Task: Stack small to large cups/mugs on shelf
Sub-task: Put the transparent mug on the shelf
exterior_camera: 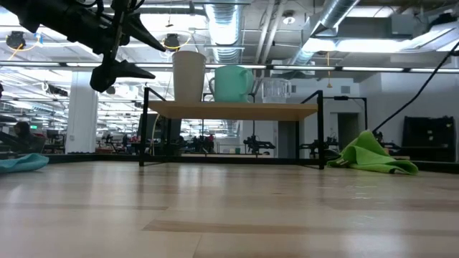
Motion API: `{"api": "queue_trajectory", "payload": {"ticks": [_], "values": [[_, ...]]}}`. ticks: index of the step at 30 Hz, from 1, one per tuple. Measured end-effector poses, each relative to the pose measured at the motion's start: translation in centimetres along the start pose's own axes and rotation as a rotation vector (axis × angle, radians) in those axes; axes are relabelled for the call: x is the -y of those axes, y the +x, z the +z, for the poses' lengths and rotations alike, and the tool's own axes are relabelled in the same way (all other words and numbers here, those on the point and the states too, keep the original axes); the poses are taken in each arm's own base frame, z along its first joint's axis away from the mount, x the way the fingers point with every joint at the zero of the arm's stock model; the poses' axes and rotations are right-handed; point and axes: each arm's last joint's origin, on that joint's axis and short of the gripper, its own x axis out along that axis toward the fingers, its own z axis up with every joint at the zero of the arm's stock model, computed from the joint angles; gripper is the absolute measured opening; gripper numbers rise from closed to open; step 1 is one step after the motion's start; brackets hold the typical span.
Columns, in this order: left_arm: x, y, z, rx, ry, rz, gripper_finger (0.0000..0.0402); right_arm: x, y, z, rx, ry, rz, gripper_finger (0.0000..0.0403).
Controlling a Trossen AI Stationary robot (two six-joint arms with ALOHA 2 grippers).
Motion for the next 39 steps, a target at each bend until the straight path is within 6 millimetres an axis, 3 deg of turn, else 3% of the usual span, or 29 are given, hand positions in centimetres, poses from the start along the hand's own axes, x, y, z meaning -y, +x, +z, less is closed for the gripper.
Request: {"api": "queue_trajectory", "payload": {"ticks": [6,13,19,27,34,39], "values": [[0.0,0.0,0.0,-0.001,-0.020,0.000,0.0261,3.3,2.1,0.7,-0.124,-0.073,-0.101,0.0003],[0.0,0.0,0.0,-0.001,-0.041,0.000,0.0261,7.6,5.6,0.2,-0.494,-0.109,-0.218,0.0006],[0.0,0.0,0.0,0.000,-0.055,0.001,0.0261,11.0,9.5,-2.2,-0.786,-0.046,-0.300,0.0006],[0.0,0.0,0.0,-0.001,-0.067,0.003,0.0261,14.8,14.6,-6.5,-0.990,0.062,-0.472,0.0007],[0.0,0.0,0.0,0.000,-0.074,0.002,0.0261,16.1,17.5,-9.7,-1.104,0.074,-0.514,0.0007],[0.0,0.0,0.0,0.001,-0.081,0.001,0.0261,16.7,18.8,-10.0,-1.121,0.075,-0.531,0.0007]]}}
